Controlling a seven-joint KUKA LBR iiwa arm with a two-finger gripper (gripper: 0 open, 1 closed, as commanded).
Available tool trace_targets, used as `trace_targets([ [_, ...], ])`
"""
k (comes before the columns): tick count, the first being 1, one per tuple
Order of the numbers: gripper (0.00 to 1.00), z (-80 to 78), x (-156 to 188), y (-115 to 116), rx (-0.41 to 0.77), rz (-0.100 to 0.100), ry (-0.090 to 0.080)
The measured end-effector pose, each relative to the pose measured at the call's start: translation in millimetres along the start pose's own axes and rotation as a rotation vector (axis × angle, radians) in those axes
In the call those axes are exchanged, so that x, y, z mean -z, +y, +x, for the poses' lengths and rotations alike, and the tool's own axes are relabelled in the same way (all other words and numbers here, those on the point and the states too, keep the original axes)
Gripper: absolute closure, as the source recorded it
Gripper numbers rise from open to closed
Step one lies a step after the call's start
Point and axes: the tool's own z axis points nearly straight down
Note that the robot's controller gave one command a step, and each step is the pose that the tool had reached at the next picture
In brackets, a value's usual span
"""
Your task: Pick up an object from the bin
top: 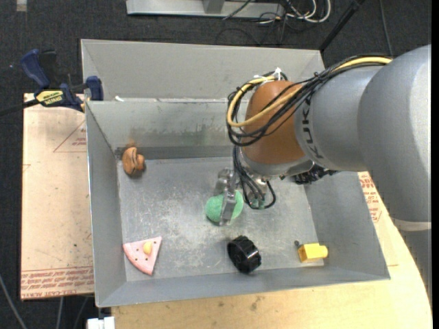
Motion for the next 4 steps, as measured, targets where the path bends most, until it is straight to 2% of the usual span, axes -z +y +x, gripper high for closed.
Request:
trace_targets([
  [4, 1.0, 0.0, 0.0, 0.1, 0.0, -0.001, 0.0],
])
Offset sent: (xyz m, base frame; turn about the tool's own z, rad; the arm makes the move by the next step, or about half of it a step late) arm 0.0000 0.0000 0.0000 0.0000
